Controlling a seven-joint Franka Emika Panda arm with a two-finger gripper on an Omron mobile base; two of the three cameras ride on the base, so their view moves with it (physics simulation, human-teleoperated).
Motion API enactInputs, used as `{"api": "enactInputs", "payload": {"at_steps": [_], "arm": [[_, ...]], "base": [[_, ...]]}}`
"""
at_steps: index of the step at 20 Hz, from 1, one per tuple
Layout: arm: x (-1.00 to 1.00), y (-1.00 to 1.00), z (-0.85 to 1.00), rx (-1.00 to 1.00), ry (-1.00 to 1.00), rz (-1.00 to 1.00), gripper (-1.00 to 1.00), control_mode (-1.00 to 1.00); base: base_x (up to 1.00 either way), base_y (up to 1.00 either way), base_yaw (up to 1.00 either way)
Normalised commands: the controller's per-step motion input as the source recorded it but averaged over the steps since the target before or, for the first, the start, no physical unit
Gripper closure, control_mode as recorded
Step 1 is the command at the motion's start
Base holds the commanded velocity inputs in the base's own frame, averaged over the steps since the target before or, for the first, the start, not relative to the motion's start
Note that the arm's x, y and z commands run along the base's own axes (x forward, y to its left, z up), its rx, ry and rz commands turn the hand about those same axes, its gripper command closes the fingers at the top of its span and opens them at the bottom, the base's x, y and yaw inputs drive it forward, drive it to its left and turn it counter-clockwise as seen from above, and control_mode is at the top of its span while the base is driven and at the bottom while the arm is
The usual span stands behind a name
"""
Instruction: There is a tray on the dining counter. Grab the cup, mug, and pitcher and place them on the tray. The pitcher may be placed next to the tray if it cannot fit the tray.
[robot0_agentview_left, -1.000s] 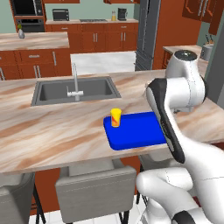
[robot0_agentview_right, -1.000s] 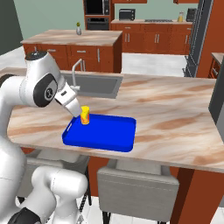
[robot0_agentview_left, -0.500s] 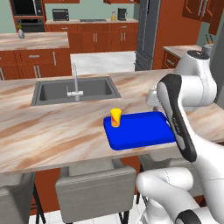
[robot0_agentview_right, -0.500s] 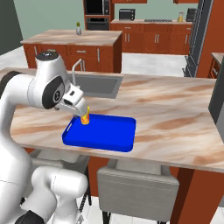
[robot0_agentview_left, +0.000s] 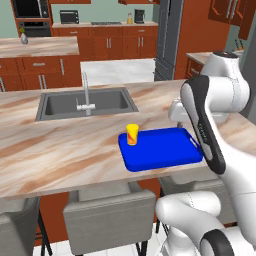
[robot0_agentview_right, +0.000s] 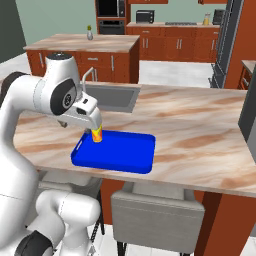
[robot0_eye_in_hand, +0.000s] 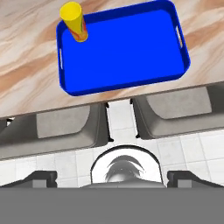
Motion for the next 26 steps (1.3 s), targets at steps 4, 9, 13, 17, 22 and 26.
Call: {"api": "enactInputs", "payload": {"at_steps": [4,9,13,17,22,26], "arm": [[-0.1,0.0,0.0,-0.12,0.0,0.0,-1.0,-1.0],[-0.03,0.0,0.0,-0.09,0.01,0.0,-1.0,-1.0],[-0.02,0.0,0.0,0.0,0.0,0.0,-1.0,-1.0],[-0.04,0.0,0.0,0.0,0.0,0.0,-1.0,1.0],[0.0,0.0,0.0,0.0,0.0,0.0,-1.0,1.0],[0.0,0.0,0.0,0.0,0.0,0.0,-1.0,1.0]], "base": [[0.0,0.0,0.0],[0.0,0.0,0.0],[0.0,0.0,0.0],[-0.13,0.0,0.0],[-0.95,0.0,0.0],[-1.0,0.14,-0.01]]}}
